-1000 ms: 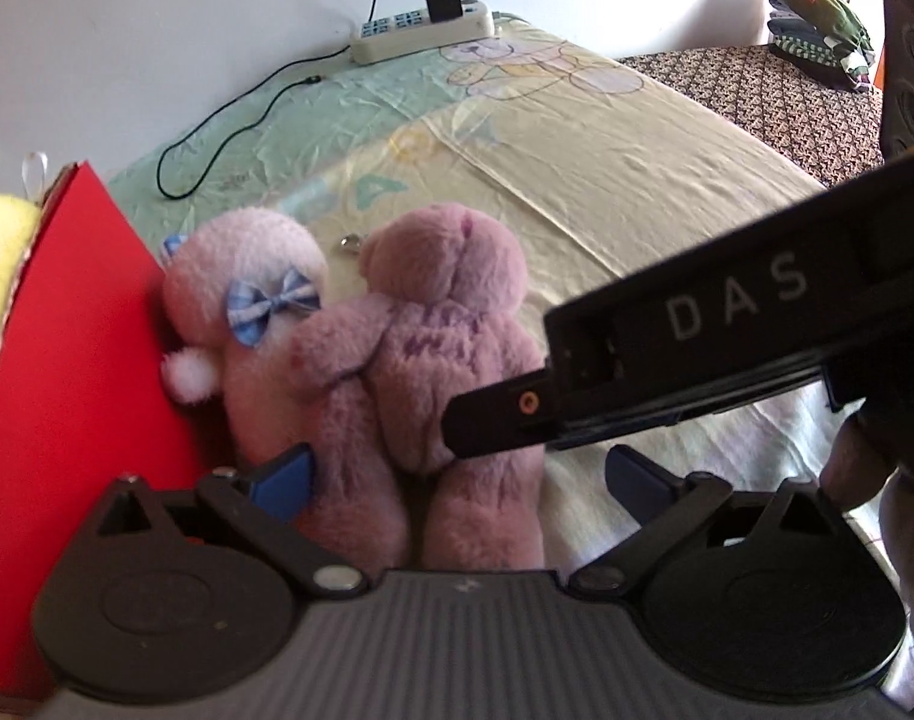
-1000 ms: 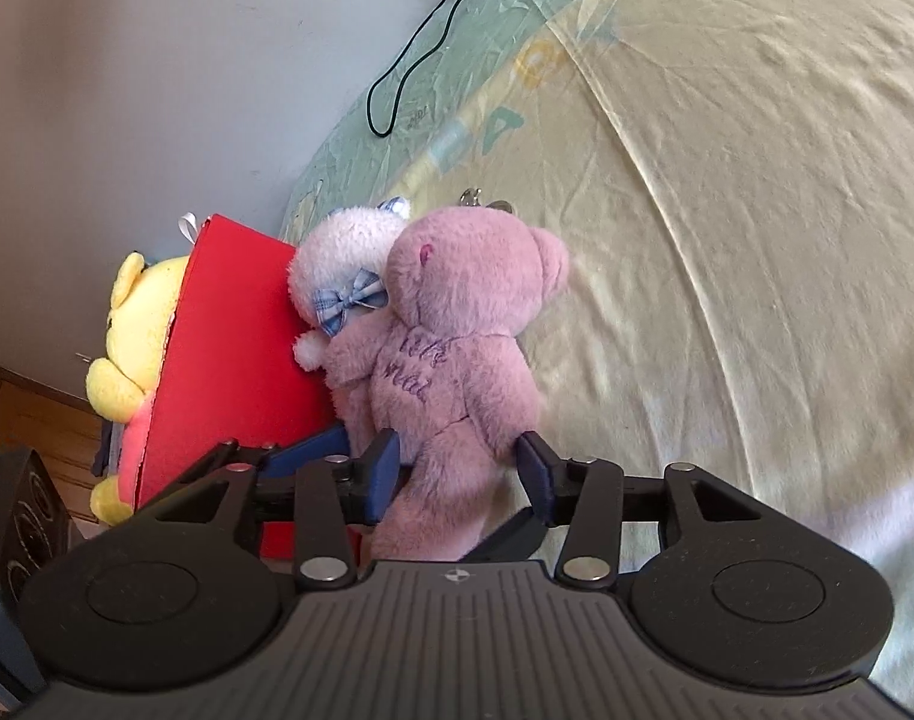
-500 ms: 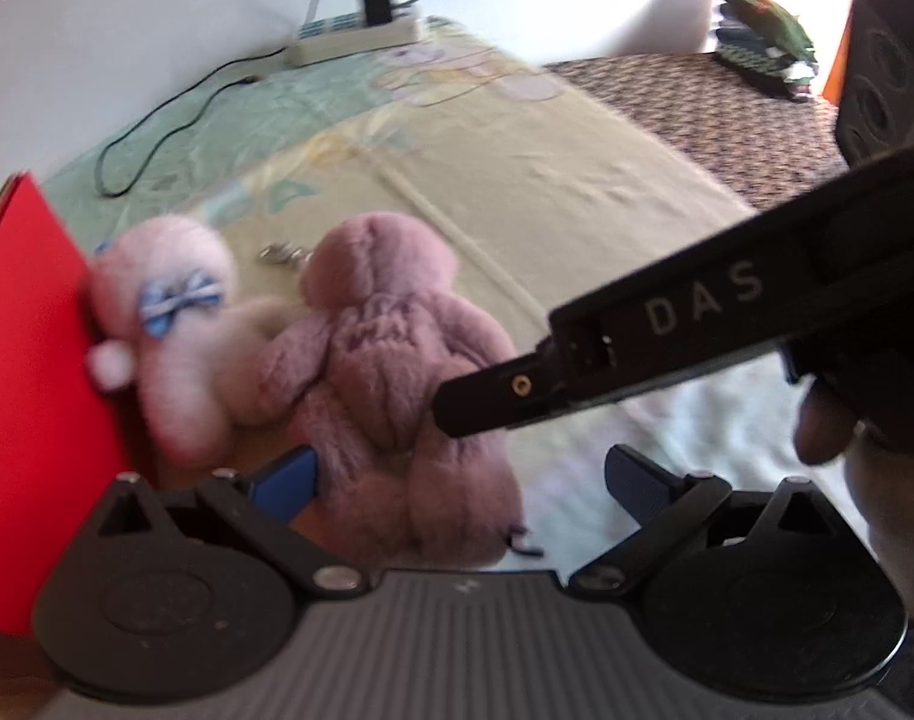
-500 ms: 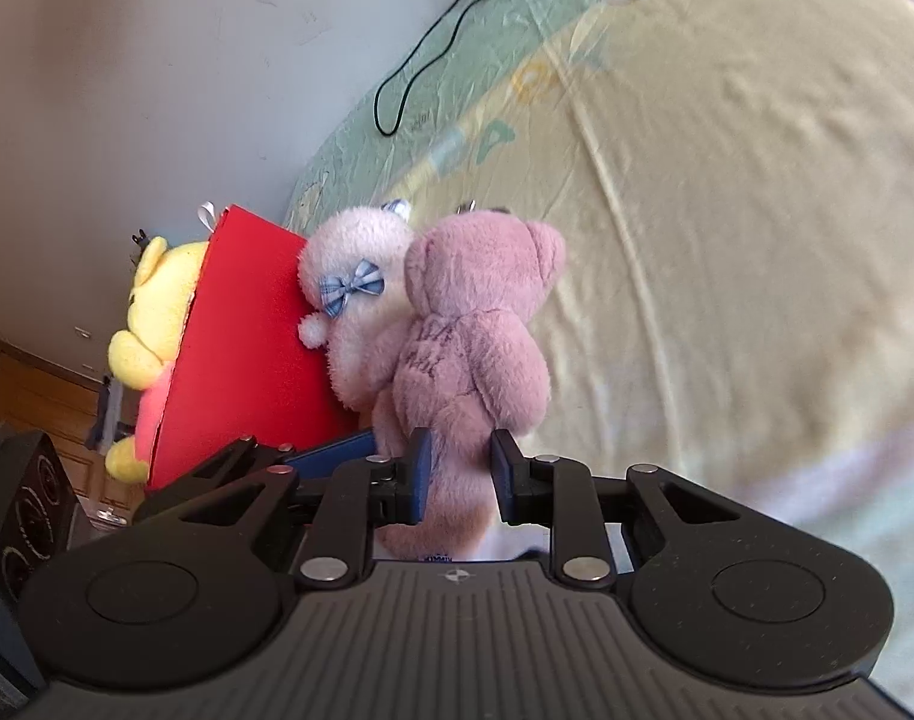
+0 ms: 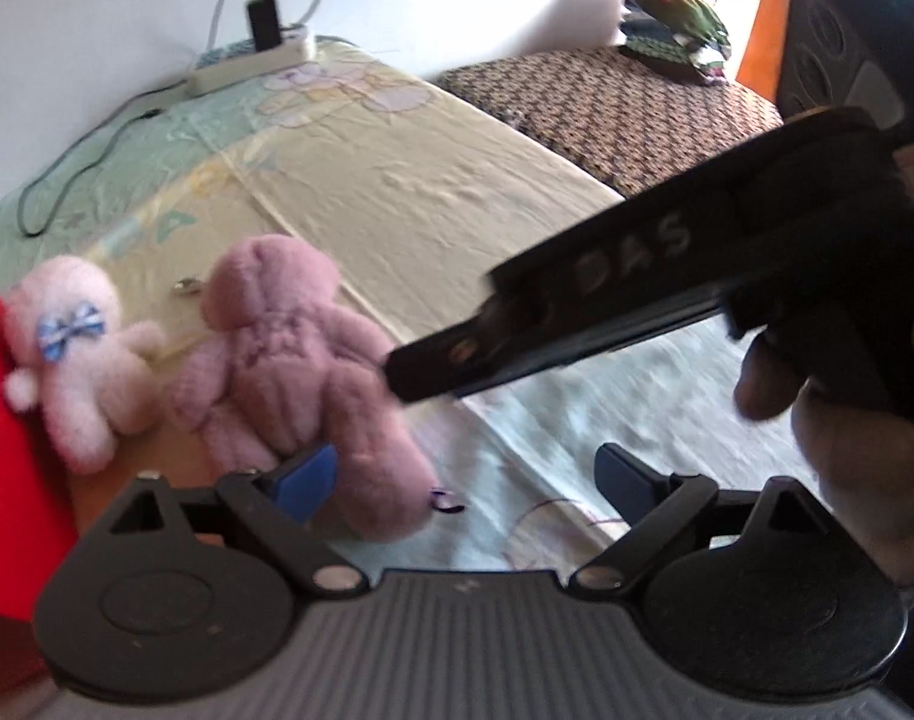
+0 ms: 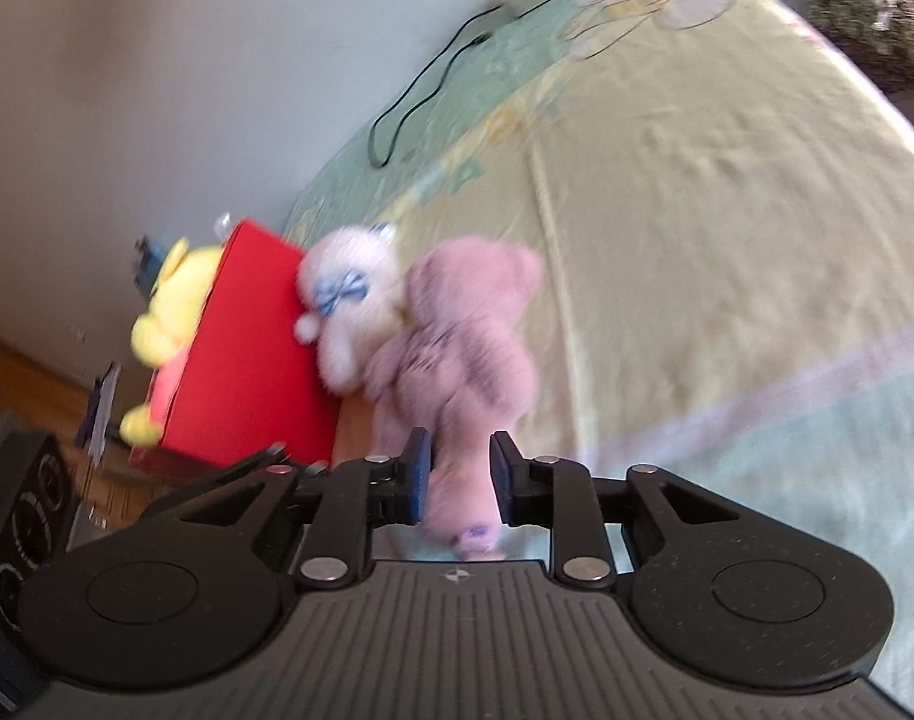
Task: Organize objects
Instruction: 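Lower the right gripper onto the mauve teddy bear's head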
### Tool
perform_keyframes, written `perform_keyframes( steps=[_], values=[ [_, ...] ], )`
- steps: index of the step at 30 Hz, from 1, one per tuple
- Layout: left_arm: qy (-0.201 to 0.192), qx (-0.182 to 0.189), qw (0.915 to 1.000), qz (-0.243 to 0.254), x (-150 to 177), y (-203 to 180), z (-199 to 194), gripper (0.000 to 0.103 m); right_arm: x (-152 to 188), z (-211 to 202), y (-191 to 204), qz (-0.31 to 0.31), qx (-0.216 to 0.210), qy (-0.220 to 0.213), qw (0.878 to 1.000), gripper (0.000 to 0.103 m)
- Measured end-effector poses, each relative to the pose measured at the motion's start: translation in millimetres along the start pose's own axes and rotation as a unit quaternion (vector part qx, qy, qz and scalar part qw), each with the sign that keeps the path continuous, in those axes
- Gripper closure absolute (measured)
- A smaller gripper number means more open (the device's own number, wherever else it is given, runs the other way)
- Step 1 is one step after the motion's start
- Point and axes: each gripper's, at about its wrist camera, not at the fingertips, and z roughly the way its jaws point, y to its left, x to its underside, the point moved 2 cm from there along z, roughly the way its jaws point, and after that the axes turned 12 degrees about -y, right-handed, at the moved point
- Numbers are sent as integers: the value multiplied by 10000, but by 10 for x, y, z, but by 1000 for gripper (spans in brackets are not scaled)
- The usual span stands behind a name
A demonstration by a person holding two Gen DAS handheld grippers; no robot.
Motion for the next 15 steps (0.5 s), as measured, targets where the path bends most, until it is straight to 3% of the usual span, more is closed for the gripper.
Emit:
perform_keyframes(
  steps=[9,11,15],
  values=[
    [-310,-606,9963,-520,-141,503,-93,6,-154,205,-102,320,29,-121,9994,64],
    [-220,-633,9948,-762,-171,664,19,8,-162,258,-105,313,20,-82,9995,64],
    [68,-410,9919,-1203,-124,772,156,22,-163,369,-74,279,86,-39,9996,60]
  ],
)
